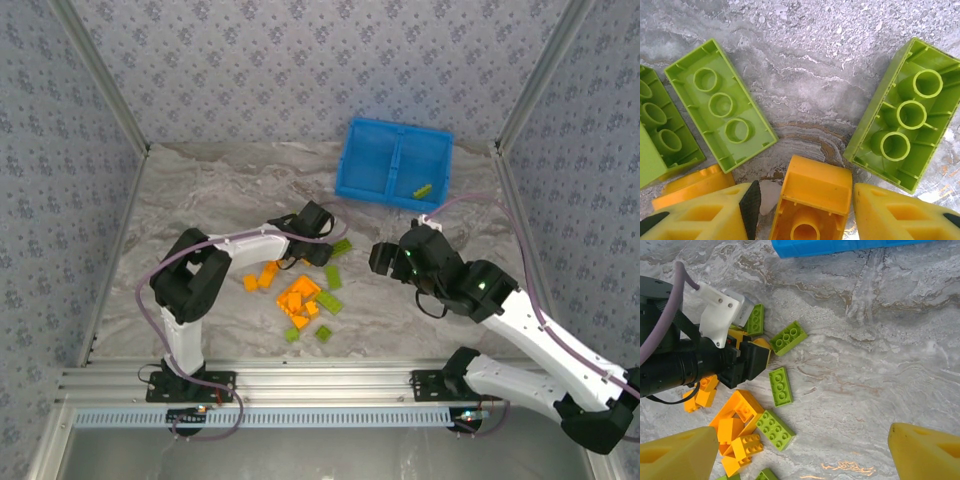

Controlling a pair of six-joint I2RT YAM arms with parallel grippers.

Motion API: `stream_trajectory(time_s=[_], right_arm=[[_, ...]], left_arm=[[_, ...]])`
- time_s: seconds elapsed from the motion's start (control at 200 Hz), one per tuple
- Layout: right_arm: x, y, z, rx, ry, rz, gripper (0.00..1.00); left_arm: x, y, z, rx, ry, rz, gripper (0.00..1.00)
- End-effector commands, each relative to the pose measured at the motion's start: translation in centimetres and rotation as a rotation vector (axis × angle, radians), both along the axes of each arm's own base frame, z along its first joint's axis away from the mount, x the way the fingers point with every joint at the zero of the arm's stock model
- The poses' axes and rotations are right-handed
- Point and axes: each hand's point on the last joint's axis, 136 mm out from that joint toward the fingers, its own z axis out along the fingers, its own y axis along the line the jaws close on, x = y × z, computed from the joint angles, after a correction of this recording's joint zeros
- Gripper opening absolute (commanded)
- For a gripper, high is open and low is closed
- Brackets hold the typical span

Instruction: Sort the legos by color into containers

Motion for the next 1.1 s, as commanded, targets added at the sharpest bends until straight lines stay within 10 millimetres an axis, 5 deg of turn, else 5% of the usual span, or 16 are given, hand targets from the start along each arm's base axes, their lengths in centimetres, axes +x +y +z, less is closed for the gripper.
stream_trajectory(time_s=[0.0,0.235,0.41,0.51,0.615,0.799,0.884,1.004,1.094], right_arm=[[0.1,-0.4,1.1,0.004,-0.024,-0.038,0.91],[-0.3,-0.5,1.2,-0.001,-0.029,-0.034,0.92],[-0.7,-1.1,1.4,0.007,-0.041,-0.044,0.92],[-1.0,-1.6,1.7,0.011,-0.052,-0.047,0.92],[-1.3,-2.4,2.0,0.008,-0.065,-0.063,0.92],[-1.7,-4.0,2.6,0.015,-0.105,-0.104,0.92],[-1.8,-4.6,2.8,0.016,-0.124,-0.125,0.92],[-1.9,-5.2,2.7,0.011,-0.129,-0.137,0.93],[-2.0,-5.3,2.6,-0.004,-0.129,-0.134,0.94]], left_arm=[[-4.8,3.5,-4.8,0.171,0.19,-0.021,0.54],[-6.2,3.1,-4.8,0.222,0.222,-0.057,0.53],[-6.5,2.7,-4.8,0.209,0.217,-0.037,0.36],[-5.9,1.9,-3.4,0.143,0.178,-0.004,0.36],[-4.7,0.7,0.2,0.046,0.109,0.043,0.35],[-1.4,-3.8,10.8,-0.222,-0.054,0.097,0.35],[1.1,-5.8,14.1,-0.282,-0.131,0.114,0.34],[5.9,-8.3,16.0,-0.308,-0.232,0.139,0.33],[9.8,-10.1,15.7,-0.348,-0.271,0.148,0.32]])
